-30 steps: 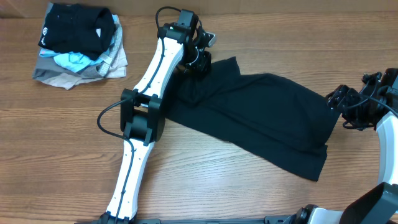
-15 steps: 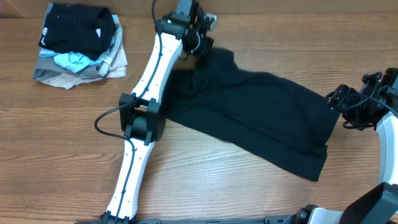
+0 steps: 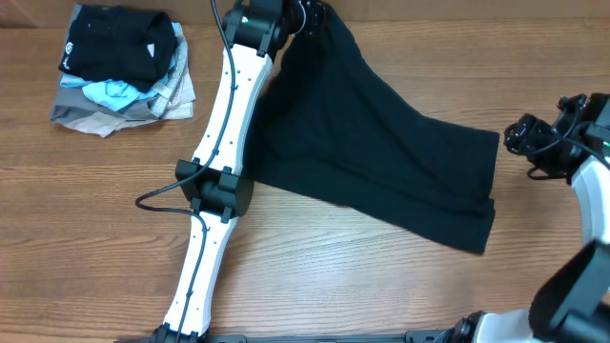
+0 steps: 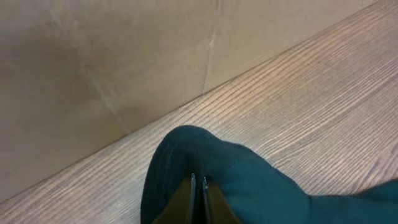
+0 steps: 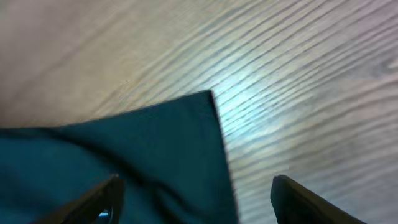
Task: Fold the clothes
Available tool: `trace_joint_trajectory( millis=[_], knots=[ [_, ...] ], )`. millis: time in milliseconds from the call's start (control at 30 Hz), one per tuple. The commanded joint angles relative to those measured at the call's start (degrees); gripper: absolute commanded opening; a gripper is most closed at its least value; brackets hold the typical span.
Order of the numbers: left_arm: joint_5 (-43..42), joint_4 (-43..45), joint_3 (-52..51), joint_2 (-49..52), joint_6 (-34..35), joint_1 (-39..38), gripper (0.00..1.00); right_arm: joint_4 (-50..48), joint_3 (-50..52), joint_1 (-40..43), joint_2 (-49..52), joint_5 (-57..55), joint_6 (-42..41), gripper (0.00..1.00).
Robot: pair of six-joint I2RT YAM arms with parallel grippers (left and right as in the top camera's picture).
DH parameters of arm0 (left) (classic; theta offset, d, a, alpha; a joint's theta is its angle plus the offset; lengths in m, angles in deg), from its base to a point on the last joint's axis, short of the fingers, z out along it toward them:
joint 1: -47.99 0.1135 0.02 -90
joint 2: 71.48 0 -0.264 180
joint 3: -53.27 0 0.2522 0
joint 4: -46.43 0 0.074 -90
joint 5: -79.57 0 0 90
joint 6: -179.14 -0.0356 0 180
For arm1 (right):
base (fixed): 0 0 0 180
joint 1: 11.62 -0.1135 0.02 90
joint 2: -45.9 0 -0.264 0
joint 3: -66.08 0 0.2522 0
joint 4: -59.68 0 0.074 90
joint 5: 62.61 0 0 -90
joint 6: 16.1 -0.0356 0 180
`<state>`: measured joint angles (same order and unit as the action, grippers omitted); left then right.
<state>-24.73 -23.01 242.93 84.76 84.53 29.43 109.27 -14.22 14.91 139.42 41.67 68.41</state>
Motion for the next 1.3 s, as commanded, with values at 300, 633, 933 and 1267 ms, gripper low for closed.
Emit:
trace_joint_trajectory(
  millis=[300,633,933,1267],
  knots=[
    [1.2,-3.3,1.6,-0.5,-0.2,-0.7,0.04,-16.8,-1.4,-7.7,18.8,-8.5,5.2,0.77],
    [2.7,-8.1,1.6,-0.5,-0.1,-0.5,0.04,-23.1,-1.4,-8.0,22.5,-11.9,3.3,0.47],
    [6.0,-7.7,1.6,-0.5,-0.1,-0.5,0.04,-21.7,-5.4,-8.0,22.2,-11.6,0.8,0.04],
    [9.0,-3.8,1.7,-0.5,-4.6,0.6,0.04,0.8,-26.0,-8.0,20.0,-11.6,3.3,0.04]
  ],
)
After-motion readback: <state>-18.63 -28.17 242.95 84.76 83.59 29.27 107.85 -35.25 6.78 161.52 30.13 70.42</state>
